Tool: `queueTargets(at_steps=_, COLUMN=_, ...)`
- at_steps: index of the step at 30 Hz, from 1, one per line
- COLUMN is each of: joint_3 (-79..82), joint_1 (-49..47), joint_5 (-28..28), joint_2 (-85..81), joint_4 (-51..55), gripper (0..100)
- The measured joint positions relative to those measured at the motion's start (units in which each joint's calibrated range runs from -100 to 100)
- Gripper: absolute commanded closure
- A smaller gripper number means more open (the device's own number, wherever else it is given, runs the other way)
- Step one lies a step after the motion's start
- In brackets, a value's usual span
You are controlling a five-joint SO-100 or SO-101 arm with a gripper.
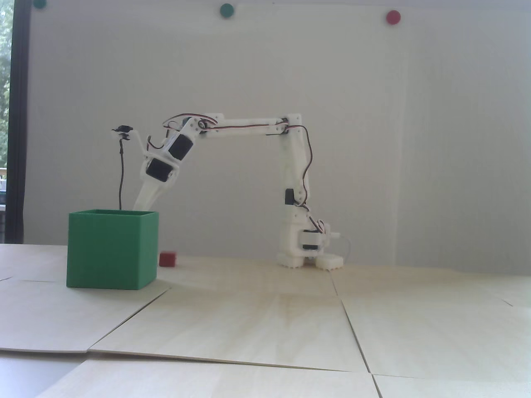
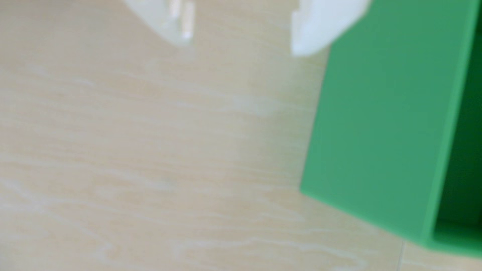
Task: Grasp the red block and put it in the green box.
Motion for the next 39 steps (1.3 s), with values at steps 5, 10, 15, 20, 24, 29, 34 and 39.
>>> queueTargets(at_steps=5, joint_3=0.0, joint_1=0.0, joint_5=0.0, joint_2=0.1, joint_4=0.0, gripper=87)
queueTargets(at_steps=10, joint_3=0.0, joint_1=-0.2, joint_5=0.0, joint_2=2.6, joint_4=0.0, gripper=87)
queueTargets(at_steps=15, joint_3=0.0, joint_1=-0.9, joint_5=0.2, joint_2=4.8, joint_4=0.0, gripper=87)
queueTargets(at_steps=20, joint_3=0.0, joint_1=-0.8, joint_5=0.2, joint_2=5.7, joint_4=-0.2, gripper=87)
queueTargets(at_steps=24, joint_3=0.0, joint_1=-0.8, joint_5=0.1, joint_2=5.7, joint_4=-2.8, gripper=87)
queueTargets(at_steps=29, joint_3=0.0, joint_1=1.5, joint_5=0.1, joint_2=5.7, joint_4=-7.2, gripper=87)
queueTargets(at_steps=34, joint_3=0.0, joint_1=4.9, joint_5=0.1, joint_2=5.7, joint_4=-7.8, gripper=87)
queueTargets(at_steps=39, joint_3=0.0, joint_1=8.7, joint_5=0.1, joint_2=5.7, joint_4=-7.8, gripper=87)
